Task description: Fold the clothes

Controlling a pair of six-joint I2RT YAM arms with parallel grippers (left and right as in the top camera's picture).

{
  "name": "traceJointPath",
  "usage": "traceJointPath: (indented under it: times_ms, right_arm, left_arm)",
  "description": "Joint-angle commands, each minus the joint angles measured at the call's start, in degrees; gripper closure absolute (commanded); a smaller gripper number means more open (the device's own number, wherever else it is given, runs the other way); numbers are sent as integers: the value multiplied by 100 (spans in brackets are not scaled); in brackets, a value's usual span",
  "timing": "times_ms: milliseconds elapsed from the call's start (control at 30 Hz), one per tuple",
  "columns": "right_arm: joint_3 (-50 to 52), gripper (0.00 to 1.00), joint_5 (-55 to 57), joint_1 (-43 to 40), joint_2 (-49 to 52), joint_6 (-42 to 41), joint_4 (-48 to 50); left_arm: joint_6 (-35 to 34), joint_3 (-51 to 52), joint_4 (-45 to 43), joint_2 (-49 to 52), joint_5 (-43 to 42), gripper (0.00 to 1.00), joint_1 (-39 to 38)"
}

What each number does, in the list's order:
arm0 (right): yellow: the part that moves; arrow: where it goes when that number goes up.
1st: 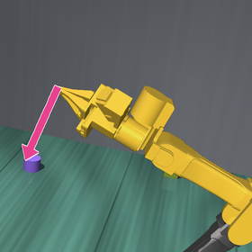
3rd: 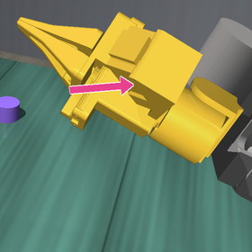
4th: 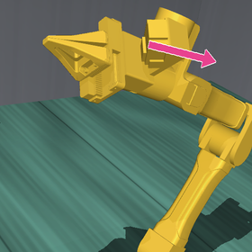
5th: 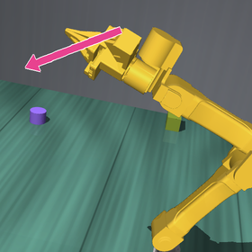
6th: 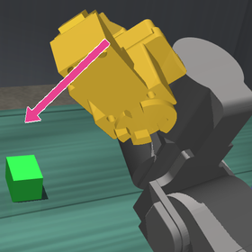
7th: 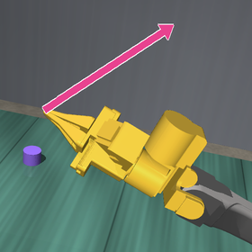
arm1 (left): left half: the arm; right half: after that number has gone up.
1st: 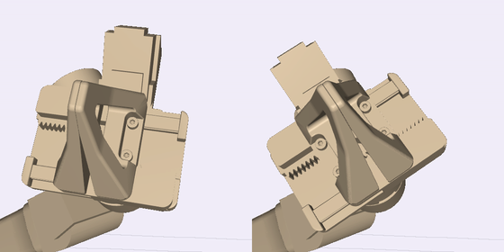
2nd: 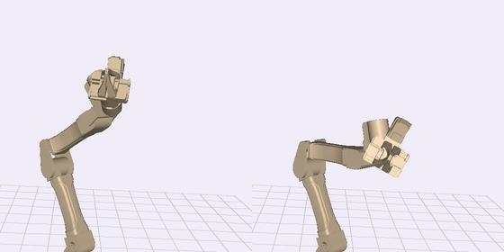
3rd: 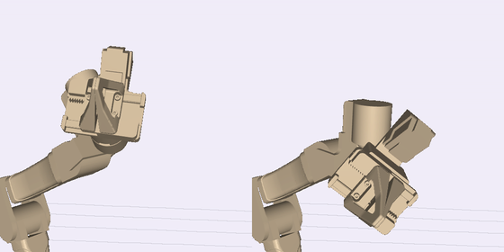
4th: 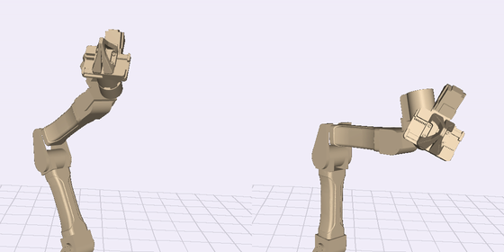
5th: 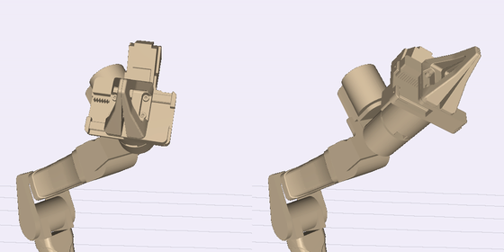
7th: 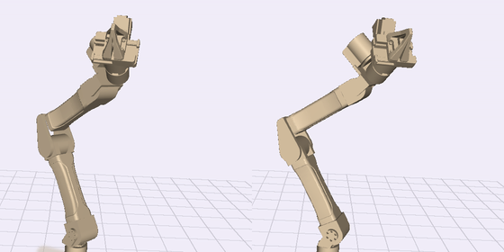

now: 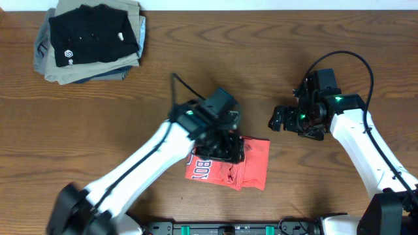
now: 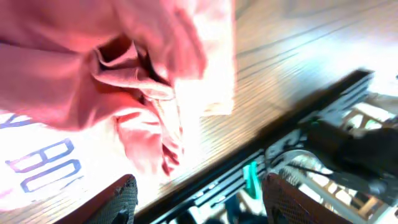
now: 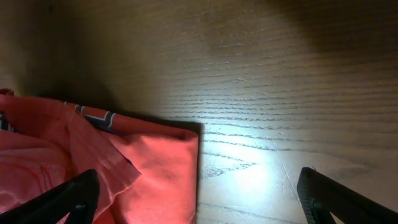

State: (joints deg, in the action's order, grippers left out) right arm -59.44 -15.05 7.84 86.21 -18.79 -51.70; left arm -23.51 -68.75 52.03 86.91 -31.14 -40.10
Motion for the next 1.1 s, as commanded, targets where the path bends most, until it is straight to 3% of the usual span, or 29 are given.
traceJointPath:
  times_ms: [0, 200, 333, 867, 1067]
  right_arm:
    - [22, 1, -140, 35, -31, -2, 13]
    - [22, 1, -1097, 92, -31, 164, 79]
    - [22, 1, -1128, 243, -28, 175, 153]
    - [22, 1, -831, 398, -26, 170, 267]
    - [22, 1, -824, 398, -26, 173, 264]
  left_arm:
    - [120, -162, 138, -446, 264, 34, 343]
    - [-245, -144, 1049, -568, 2070, 34, 990]
    - [-345, 68, 1102, -389, 2260, 34, 1272]
    - [404, 286, -824, 1338, -632, 28, 1209]
    - [485, 284, -894, 1325, -776, 35, 1016]
